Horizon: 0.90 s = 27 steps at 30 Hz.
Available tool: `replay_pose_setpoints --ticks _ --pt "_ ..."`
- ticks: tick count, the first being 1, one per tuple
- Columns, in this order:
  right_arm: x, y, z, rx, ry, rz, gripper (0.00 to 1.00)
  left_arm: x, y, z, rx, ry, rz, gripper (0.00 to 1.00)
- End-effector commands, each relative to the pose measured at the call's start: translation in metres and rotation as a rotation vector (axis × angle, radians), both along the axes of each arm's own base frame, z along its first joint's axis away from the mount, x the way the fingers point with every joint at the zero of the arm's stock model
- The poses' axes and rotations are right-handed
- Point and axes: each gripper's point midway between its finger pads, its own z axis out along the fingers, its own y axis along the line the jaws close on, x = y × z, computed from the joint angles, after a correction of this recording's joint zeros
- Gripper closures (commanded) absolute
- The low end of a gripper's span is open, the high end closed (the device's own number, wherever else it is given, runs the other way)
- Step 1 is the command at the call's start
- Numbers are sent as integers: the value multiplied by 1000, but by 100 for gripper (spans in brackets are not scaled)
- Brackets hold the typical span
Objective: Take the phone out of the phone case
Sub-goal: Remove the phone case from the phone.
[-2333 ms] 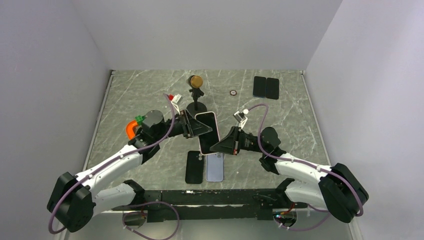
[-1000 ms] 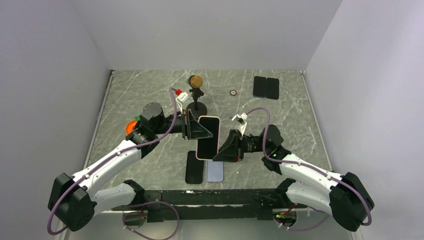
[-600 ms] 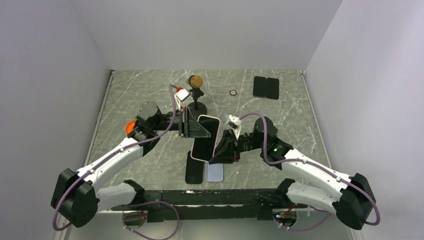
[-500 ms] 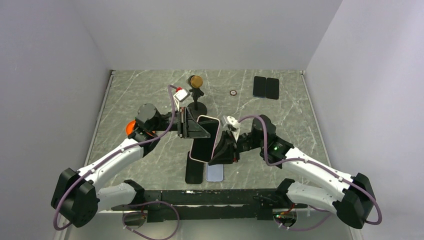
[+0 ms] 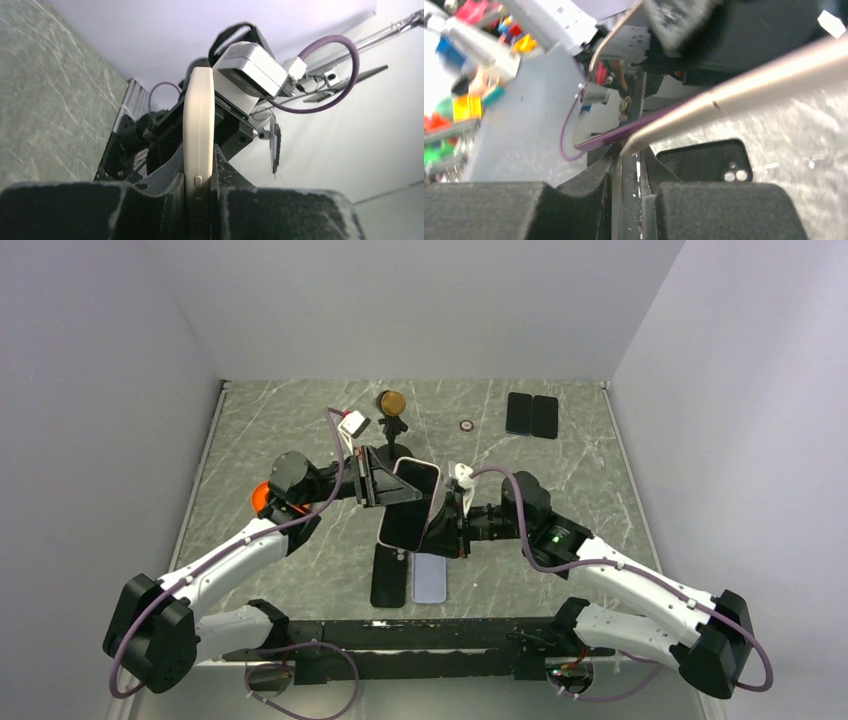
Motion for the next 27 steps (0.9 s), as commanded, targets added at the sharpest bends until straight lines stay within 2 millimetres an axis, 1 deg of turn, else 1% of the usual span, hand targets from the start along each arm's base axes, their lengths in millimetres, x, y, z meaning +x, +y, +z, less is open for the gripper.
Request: replay_pose_setpoints --ticks 1,3,4,6,9,11,12,15,16,17,19,21,22,23,24,26,27 --pt "124 -40 5 55 124 -799 100 -28 -1 28 -93 44 -81 100" --pt "125 -48 -13 11 247 -873 100 -24 -2 21 -96 59 -53 100" --pt "123 -50 -18 -1 299 -894 100 -21 -3 19 -101 65 -37 100" --pt "114 -55 -31 -33 389 -910 100 -16 -4 16 -113 72 -13 100" --pt "96 -54 -31 -47 429 -846 100 -8 -5 10 -114 70 37 100" --pt "83 -54 -37 -114 444 -791 100 -3 -4 7 -118 61 84 100" --pt "77 -54 -39 -149 448 -764 95 0 -3 5 -116 55 110 100" --pt "62 -60 -51 -250 479 -726 58 13 0 -4 -83 29 212 100" --pt "59 -64 -56 -276 498 -726 48 17 1 -6 -68 8 245 100" --pt "56 -67 -60 -301 521 -727 41 20 2 -10 -53 1 272 100" --pt "51 -74 -64 -332 553 -725 38 22 5 -15 -45 -14 308 100" --pt "47 -77 -57 -298 569 -716 37 23 7 -24 -31 -8 323 100" --pt "44 -76 -50 -259 577 -692 39 24 7 -28 -18 -4 327 100" --pt "41 -73 -40 -212 584 -662 42 23 7 -30 -14 -5 326 100" --pt "38 -69 -30 -166 595 -629 49 23 8 -30 -16 -6 326 100" --pt "30 -57 -10 -73 624 -539 67 22 8 -31 -23 -7 325 100" --pt "25 -51 -1 -34 634 -487 73 22 8 -32 -22 -7 326 100"
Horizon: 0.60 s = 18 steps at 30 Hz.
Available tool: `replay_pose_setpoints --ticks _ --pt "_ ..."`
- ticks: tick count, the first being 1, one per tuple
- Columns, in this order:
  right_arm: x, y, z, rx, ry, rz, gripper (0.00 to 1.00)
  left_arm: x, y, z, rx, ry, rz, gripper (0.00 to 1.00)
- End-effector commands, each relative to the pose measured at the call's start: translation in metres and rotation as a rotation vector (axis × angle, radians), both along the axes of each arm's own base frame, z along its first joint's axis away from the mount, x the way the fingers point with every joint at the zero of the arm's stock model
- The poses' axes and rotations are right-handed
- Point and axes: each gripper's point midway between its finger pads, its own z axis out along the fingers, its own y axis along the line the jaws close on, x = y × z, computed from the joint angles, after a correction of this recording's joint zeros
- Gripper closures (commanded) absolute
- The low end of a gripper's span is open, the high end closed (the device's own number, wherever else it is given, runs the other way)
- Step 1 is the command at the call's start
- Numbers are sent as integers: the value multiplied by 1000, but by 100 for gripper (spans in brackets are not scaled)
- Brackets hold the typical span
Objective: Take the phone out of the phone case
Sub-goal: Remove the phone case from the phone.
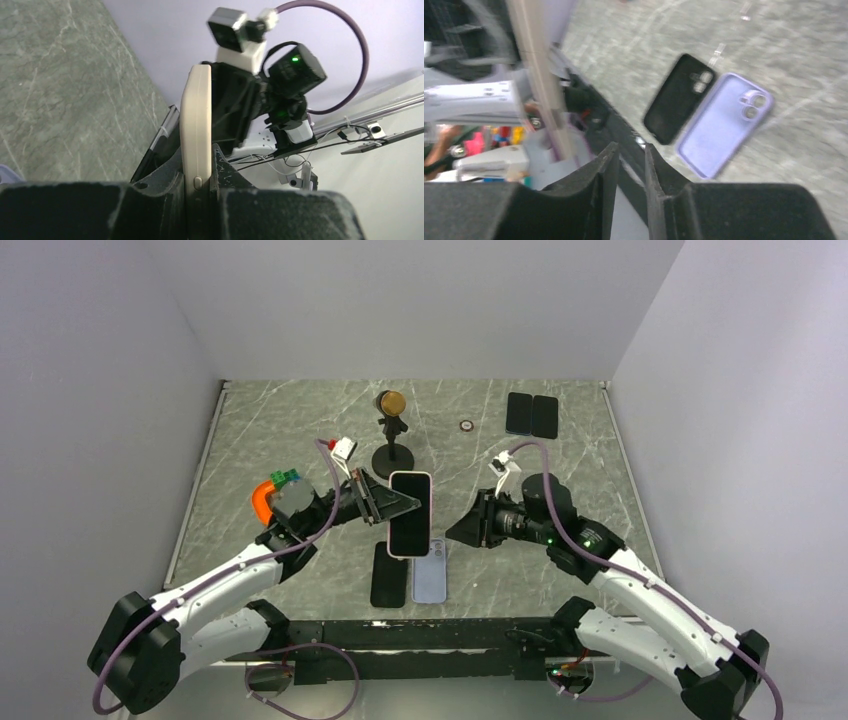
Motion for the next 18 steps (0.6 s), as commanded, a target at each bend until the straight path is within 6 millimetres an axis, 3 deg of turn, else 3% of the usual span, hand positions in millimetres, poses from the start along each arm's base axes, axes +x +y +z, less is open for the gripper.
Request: replay_pose_setpoints --ticks 1,5,12,18 --pt "-21 26 59 295 -29 133 75 -1 4 12 -33 -67 18 100" --pt "-32 33 74 416 -20 188 76 0 5 11 -29 -66 26 100" --pt "-35 39 69 451 28 211 70 1 3 9 -27 -56 21 100" --pt "-35 41 65 449 44 210 74 3 2 9 -19 -55 23 100"
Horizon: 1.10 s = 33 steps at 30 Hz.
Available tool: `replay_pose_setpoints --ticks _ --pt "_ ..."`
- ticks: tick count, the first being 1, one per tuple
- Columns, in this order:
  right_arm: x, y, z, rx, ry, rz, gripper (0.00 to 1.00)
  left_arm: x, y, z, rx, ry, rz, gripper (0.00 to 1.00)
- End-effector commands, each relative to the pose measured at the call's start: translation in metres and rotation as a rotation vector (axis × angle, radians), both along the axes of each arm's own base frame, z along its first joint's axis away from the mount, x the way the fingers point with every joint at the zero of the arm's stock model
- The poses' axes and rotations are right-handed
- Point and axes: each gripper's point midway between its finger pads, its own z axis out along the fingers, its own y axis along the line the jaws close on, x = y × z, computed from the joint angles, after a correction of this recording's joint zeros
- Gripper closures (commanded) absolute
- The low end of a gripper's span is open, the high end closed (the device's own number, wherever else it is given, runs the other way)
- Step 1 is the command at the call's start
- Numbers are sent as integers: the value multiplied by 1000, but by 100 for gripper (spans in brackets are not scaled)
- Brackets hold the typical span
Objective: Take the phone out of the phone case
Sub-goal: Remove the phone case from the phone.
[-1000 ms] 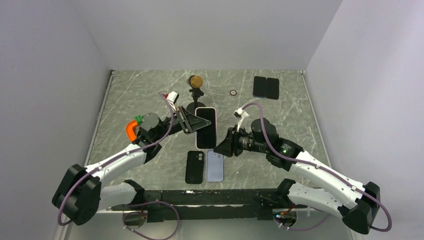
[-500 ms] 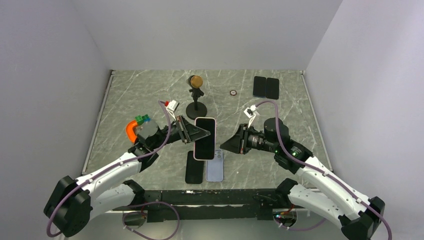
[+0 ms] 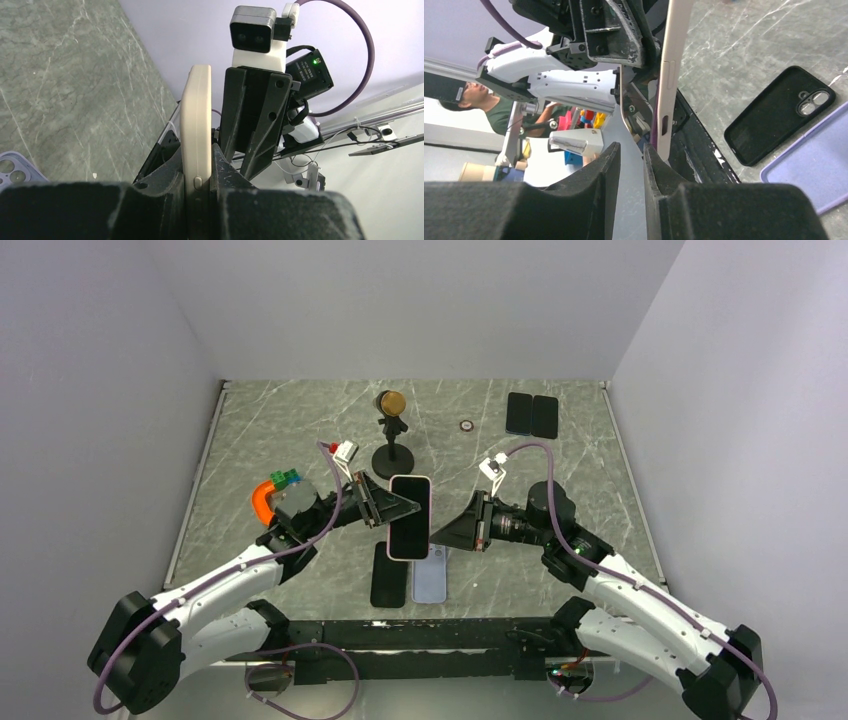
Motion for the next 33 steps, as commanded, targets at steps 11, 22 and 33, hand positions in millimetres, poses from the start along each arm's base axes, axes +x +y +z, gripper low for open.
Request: replay_pose_setpoints --ticks 11,22,33 --pt "4 8 -6 -4 0 11 74 1 -1 34 -99 -82 -4 100" --pt "2 1 -15 -40 -3 -9 72 2 2 37 -89 -99 17 100" --pt "-3 4 -13 -16 -12 19 72 3 0 39 -103 -94 9 100"
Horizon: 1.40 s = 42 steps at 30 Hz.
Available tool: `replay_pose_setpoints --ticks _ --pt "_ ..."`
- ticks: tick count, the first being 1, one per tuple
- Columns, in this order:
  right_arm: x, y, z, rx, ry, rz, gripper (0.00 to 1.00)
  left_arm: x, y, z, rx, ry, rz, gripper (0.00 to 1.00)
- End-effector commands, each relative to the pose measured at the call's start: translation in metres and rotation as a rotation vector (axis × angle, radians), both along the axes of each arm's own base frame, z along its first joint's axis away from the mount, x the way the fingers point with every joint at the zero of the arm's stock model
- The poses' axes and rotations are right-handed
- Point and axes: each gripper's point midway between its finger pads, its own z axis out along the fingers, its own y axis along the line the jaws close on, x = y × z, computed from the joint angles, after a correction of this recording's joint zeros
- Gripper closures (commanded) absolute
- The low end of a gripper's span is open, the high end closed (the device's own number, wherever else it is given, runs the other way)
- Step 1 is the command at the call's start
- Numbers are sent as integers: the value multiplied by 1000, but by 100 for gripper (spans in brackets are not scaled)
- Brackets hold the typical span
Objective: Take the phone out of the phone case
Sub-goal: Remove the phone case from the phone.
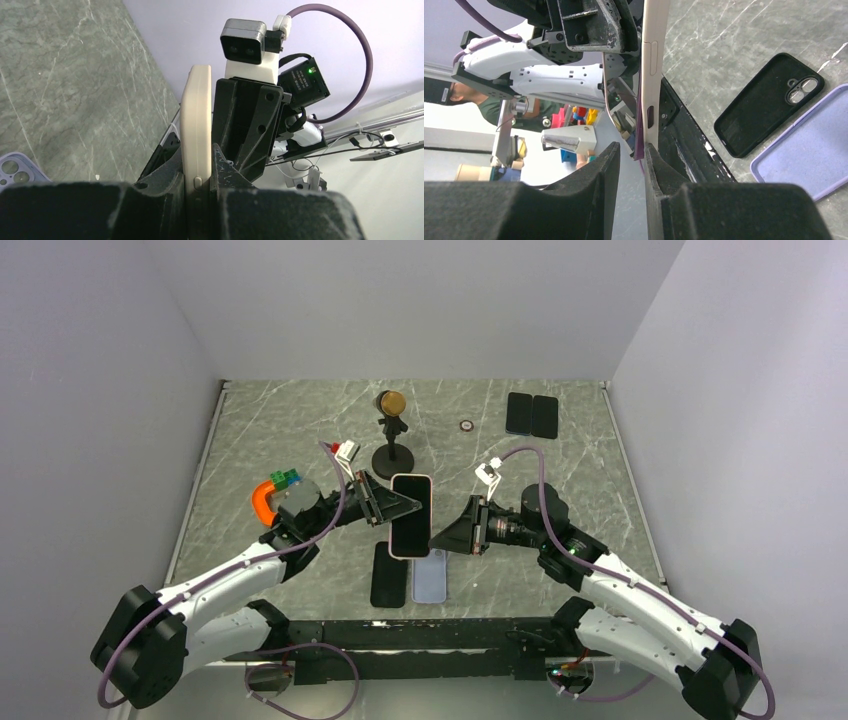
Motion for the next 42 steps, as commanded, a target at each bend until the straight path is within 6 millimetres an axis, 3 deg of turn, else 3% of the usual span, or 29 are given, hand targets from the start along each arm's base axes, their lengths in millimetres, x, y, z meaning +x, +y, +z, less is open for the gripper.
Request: replay_pose_setpoints --ticks 1,12,29,34,42 --pt "-3 2 7 23 -32 17 73 -3 2 45 -106 -116 -2 100" --pt "-7 5 14 30 -49 28 74 -1 3 42 -88 -118 15 100" --pt "-7 22 3 39 -13 50 75 -3 1 42 -90 -117 6 100" --pt "1 35 10 67 2 62 75 -9 -5 40 -94 -104 -10 100" --pt "14 49 44 217 2 49 74 -20 -8 38 -180 -46 -43 100"
